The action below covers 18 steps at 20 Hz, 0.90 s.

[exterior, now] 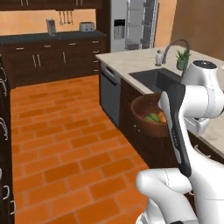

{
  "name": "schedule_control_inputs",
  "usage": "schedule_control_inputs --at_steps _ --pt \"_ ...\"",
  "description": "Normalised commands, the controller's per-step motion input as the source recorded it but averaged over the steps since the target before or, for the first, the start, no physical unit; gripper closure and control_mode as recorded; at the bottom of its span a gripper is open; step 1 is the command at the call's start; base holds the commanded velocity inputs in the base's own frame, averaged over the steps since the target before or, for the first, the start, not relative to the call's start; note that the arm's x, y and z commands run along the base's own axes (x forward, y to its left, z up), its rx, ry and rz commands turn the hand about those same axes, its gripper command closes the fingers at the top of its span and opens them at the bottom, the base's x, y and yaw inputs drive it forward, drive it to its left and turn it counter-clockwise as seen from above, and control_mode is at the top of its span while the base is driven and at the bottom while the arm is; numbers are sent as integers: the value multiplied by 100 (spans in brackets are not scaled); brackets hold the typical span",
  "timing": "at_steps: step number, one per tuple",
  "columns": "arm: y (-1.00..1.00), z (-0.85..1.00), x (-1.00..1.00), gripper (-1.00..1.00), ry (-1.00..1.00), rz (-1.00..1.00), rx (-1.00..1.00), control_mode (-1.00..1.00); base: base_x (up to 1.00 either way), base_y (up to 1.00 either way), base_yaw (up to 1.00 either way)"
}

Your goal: Pick the chicken drumstick and lime from their plates and place them in the bowl. Then put the bowl in the fridge.

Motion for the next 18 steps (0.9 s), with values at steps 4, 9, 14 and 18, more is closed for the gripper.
schedule_control_inputs --at_steps 4,9,14,18 --pt "0 0 0 100 0 0 0 100 100 60 2" --pt "0 0 0 100 0 0 0 100 100 73 12" --pt "0 0 0 100 0 0 0 100 100 45 27" --pt "0 0 0 100 0 0 0 100 100 19 35"
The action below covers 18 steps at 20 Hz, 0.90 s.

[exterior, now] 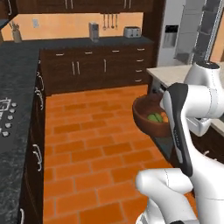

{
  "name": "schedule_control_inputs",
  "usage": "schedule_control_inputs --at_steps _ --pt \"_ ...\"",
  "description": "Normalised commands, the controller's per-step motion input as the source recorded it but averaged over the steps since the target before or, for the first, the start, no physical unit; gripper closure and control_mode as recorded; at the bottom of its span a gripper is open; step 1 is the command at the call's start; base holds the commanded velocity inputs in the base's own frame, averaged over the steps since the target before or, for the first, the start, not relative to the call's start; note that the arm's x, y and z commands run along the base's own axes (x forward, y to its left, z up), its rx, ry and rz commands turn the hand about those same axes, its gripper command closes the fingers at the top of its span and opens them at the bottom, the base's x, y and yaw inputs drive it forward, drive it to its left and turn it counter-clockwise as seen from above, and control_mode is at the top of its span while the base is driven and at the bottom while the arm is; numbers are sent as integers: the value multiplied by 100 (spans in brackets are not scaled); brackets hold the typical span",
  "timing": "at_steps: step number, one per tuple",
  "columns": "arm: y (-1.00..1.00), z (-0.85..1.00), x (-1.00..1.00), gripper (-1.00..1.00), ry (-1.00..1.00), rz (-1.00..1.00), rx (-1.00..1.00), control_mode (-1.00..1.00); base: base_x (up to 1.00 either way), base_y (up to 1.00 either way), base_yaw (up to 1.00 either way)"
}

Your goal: Pick the chicken drumstick and lime from their plates and place them in the bowl. Then put the bowl in the fridge.

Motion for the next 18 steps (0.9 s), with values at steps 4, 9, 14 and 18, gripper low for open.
schedule_control_inputs --at_steps 4,9,14,18 --pt "0 0 0 100 0 0 0 100 100 23 30" --pt "0 0 0 100 0 0 0 100 100 18 26" --pt "0 0 0 100 0 0 0 100 100 -1 13" --pt "0 0 0 100 0 0 0 100 100 0 8"
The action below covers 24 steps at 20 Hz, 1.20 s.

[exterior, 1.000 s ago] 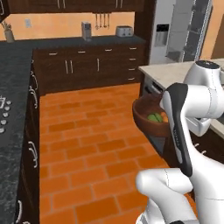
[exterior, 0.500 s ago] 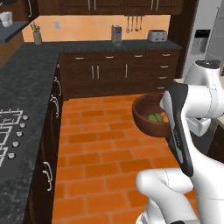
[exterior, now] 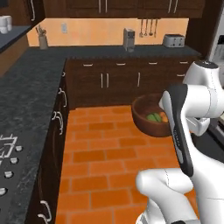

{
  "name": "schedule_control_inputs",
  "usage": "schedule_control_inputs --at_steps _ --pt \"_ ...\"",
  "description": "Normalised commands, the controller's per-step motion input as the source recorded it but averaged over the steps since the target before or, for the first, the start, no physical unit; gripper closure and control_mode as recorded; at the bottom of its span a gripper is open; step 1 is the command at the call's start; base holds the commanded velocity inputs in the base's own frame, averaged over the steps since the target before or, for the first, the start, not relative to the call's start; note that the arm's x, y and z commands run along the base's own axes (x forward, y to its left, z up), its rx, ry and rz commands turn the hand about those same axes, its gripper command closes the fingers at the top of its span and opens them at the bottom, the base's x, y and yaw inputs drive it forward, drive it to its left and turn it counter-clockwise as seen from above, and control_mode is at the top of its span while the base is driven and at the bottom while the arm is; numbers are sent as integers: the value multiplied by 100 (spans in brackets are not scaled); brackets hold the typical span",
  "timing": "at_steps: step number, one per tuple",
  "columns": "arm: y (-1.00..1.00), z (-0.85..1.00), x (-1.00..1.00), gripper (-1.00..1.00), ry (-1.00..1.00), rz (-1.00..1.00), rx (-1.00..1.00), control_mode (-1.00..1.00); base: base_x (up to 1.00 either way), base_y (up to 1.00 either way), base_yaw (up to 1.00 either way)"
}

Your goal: Pick the chicken drumstick and lime from their plates and place them in the bowl. Then put the bowl in the fridge.

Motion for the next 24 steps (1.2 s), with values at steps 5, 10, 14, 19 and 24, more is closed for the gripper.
schedule_control_inputs --at_steps 5,10,14,19,24 --pt "0 0 0 100 0 0 0 100 100 -5 1" --pt "0 0 0 100 0 0 0 100 100 -1 0" --pt "0 0 0 100 0 0 0 100 100 -4 -4" --pt "0 0 0 100 0 0 0 100 98 -13 -14" --pt "0 0 0 100 0 0 0 100 98 -5 -50"
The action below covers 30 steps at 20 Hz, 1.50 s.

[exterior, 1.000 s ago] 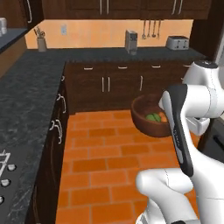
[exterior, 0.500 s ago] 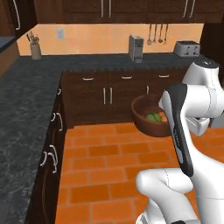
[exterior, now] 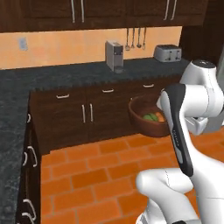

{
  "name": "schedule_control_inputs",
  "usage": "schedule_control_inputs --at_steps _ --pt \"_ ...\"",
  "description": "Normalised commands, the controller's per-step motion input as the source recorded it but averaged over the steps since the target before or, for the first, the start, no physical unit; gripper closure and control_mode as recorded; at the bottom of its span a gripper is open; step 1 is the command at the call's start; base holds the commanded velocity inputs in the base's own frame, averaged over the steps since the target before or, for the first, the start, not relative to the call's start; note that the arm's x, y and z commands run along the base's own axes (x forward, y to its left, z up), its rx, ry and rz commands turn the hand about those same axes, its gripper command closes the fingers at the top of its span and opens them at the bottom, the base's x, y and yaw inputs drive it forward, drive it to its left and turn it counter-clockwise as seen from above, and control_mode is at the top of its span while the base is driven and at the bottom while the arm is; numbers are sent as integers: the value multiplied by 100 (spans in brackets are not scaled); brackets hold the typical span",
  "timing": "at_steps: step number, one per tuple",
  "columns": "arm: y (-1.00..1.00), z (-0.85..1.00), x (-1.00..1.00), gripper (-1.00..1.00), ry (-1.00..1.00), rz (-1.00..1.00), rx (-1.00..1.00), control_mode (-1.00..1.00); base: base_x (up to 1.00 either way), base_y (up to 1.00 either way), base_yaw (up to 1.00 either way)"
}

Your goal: Pick the chicken drumstick and lime from their plates and place them in the bowl. Then put the bowl in the fridge.

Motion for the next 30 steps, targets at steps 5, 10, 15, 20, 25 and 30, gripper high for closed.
schedule_control_inputs --at_steps 5,10,15,20,25,30 --pt "0 0 0 100 0 0 0 100 88 6 -63" --pt "0 0 0 100 0 0 0 100 75 54 -69" --pt "0 0 0 100 0 0 0 100 89 54 -61" --pt "0 0 0 100 0 0 0 100 98 53 -56" --pt "0 0 0 100 0 0 0 100 84 0 -57" --pt "0 0 0 100 0 0 0 100 77 -6 -63"
